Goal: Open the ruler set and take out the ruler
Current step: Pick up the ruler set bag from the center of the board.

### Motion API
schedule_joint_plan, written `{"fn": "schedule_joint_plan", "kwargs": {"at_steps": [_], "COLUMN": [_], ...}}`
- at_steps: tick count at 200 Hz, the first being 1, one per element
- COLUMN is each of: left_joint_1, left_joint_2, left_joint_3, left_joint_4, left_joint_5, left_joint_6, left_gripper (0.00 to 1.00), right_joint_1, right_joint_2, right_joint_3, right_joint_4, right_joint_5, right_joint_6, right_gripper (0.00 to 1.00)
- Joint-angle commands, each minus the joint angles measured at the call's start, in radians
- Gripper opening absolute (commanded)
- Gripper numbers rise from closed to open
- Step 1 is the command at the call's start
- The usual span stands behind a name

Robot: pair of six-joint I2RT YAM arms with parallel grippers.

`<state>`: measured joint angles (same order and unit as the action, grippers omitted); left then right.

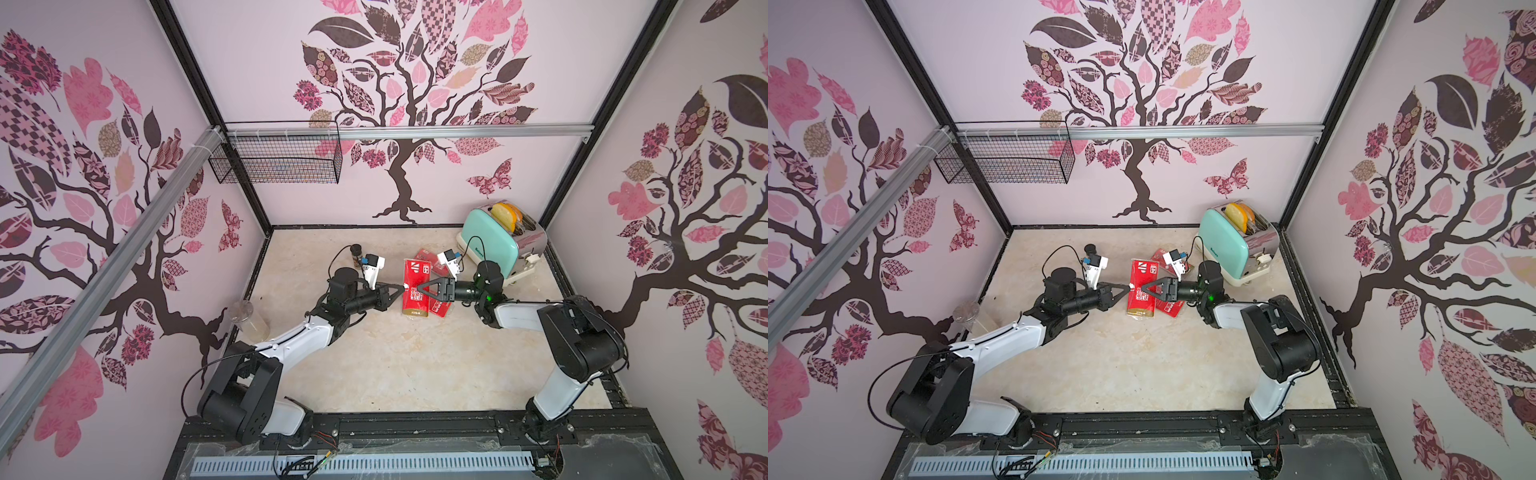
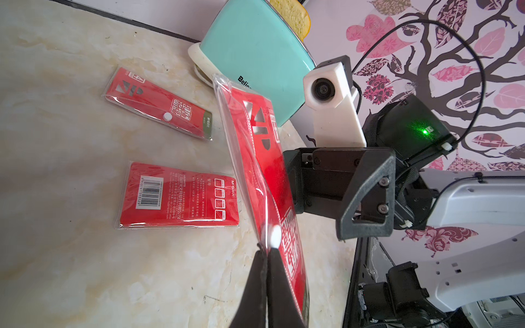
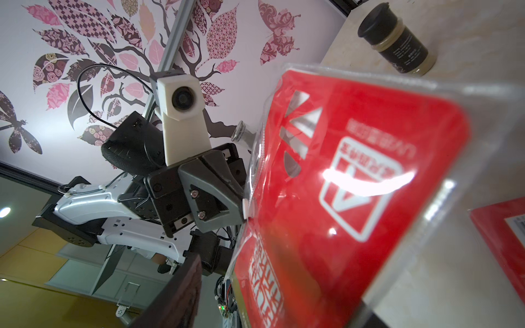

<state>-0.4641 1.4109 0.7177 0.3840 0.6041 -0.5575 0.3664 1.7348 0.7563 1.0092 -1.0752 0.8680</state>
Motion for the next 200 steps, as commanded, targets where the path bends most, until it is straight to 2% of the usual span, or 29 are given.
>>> {"fn": "schedule_joint_plan", "kwargs": {"at_steps": [1,13,45,67,114,147,181,200], "left_joint_1": [0.000,0.000,0.000,0.001,-0.001,-0.002,-0.002,-0.004], "left_joint_2": [0.007,0.005,0.010,0.010,0.008,0.001,-0.041,-0.073], "left_joint_3": [0.003,0.003,0.009,0.010,0.024,0.032,0.036,0.025], "left_joint_4": [0.035,0.035,0.035,0.033,0.004,-0.024,-0.104,-0.122], "left_joint_5": [0.024,0.026,0.041,0.043,0.037,0.008,-0.082,-0.138], "left_joint_6": [-0.004,-0.004,-0.005,-0.004,0.005,0.015,0.056,0.090], "left_gripper": [0.00,0.00,0.00,0.00,0.00,0.00,0.35,0.50], "right_joint_1": [0.009,0.009,0.009,0.011,0.011,0.011,0.011,0.011], "right_joint_2": [0.006,0.008,0.013,0.014,0.020,0.019,0.008,-0.001], "right_joint_3": [-0.001,-0.001,0.000,0.000,-0.001,-0.002,0.007,0.019], "right_joint_4": [0.033,0.034,0.043,0.042,0.051,0.055,0.011,-0.032], "right_joint_5": [-0.026,-0.025,-0.026,-0.023,-0.014,-0.005,0.037,0.065], "right_joint_6": [0.002,0.005,0.014,0.018,0.031,0.040,0.027,0.013], "right_gripper": [0.54,0.46,0.41,0.28,0.16,0.14,0.14,0.13]}}
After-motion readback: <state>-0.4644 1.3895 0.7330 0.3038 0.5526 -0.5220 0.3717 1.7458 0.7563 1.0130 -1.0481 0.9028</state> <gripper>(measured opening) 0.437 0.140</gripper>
